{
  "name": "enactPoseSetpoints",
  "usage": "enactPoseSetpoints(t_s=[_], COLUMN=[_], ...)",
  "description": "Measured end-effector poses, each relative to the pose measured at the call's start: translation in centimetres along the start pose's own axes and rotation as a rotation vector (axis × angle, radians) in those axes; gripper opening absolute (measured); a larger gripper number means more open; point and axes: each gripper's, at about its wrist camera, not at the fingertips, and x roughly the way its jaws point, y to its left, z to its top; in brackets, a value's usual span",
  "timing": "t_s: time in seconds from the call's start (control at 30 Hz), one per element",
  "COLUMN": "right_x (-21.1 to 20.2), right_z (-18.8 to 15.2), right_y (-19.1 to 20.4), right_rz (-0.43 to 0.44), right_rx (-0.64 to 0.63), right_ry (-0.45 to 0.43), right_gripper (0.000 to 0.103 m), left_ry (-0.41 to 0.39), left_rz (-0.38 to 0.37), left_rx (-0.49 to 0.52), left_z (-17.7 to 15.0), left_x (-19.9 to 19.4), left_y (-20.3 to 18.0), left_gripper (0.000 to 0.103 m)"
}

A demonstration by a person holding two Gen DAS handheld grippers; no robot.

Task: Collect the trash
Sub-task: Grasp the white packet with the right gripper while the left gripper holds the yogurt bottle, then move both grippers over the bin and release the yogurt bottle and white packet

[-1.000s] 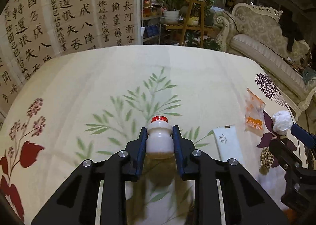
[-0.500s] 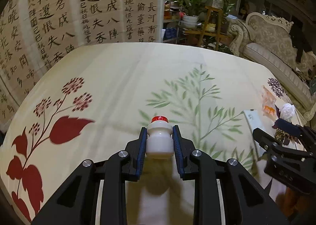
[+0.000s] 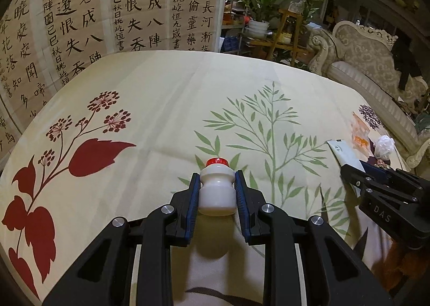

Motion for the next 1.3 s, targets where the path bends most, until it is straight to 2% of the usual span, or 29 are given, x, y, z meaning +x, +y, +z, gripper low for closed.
enactPoseSetpoints(t_s=[0.27, 0.5, 0.9, 1.3], right_x=[-4.1, -7.5, -12.0, -13.3], right_z=[-0.9, -2.8, -7.6, -11.6], right_y=[-0.9, -4.6, -14.4, -24.2], right_rz=[0.009, -0.029, -0.191, -0.311], right_rx=[-0.009, 0.037, 0.165, 0.327], right_ry=[-0.096, -0.162, -0.234, -0.245], right_gripper=[0.028, 0.028, 0.028, 0.029], left_ry=[-0.019, -0.035, -0.054, -0.072], left_rz=[-0.032, -0.091, -0.215, -0.317], left_rx=[0.026, 0.076, 0.198, 0.346], left_z=[-0.6, -1.7, -3.3, -4.8], left_x=[-1.4, -2.7, -4.1, -4.1], left_y=[-2.5, -6.9, -17.6, -28.9], left_gripper=[0.027, 0.027, 0.027, 0.027])
